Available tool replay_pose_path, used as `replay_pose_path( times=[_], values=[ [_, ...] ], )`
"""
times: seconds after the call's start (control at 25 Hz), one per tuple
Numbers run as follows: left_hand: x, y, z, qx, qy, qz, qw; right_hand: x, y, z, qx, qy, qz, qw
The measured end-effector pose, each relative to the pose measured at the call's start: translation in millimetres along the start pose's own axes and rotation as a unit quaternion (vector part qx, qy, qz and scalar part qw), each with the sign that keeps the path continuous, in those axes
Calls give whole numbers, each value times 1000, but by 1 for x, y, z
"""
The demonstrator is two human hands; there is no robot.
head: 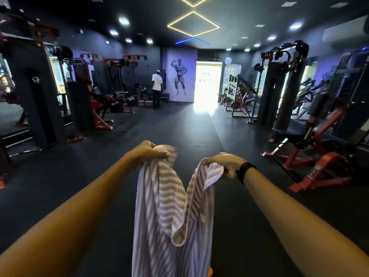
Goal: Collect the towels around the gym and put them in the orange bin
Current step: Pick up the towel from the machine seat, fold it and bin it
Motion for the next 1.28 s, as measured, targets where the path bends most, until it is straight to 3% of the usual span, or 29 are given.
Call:
replay_pose_path(
  times=[0.12,0.2,0.36,0.52,0.6,0.76,0.92,1.12,1.2,1.28],
  values=[
    [-6,8,0,-26,-180,-68,981,-3,-2,2,-5,-92,135,987],
    [-3,13,-2,-29,-242,-115,963,-2,-3,2,4,-103,225,969],
    [35,2,-4,95,-111,-183,972,30,3,-2,20,-12,283,959],
    [69,-20,-20,199,18,-208,958,47,9,-3,15,18,347,937],
    [77,-23,-23,225,21,-153,962,48,11,-4,14,13,378,926],
    [83,-29,-37,219,-46,-14,975,49,8,-7,15,3,416,909],
    [94,-31,-43,231,-34,43,971,48,2,-4,27,0,419,908],
    [102,-27,-36,297,-46,70,951,42,1,-9,8,27,318,948],
    [99,-23,-36,286,-44,-16,957,28,3,-7,-48,0,119,992],
    [90,-20,-32,236,-36,-159,958,14,8,-7,-104,-5,-93,990]
  ],
)
Point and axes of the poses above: each hand's wrist, its own z-axis towards the middle knuckle, its own x-axis out of the palm, y = z × x, the point moved 5 cm from there along z, towards the middle knuckle, and after that the axes turned 4 degrees about z, right-handed, at the moved point
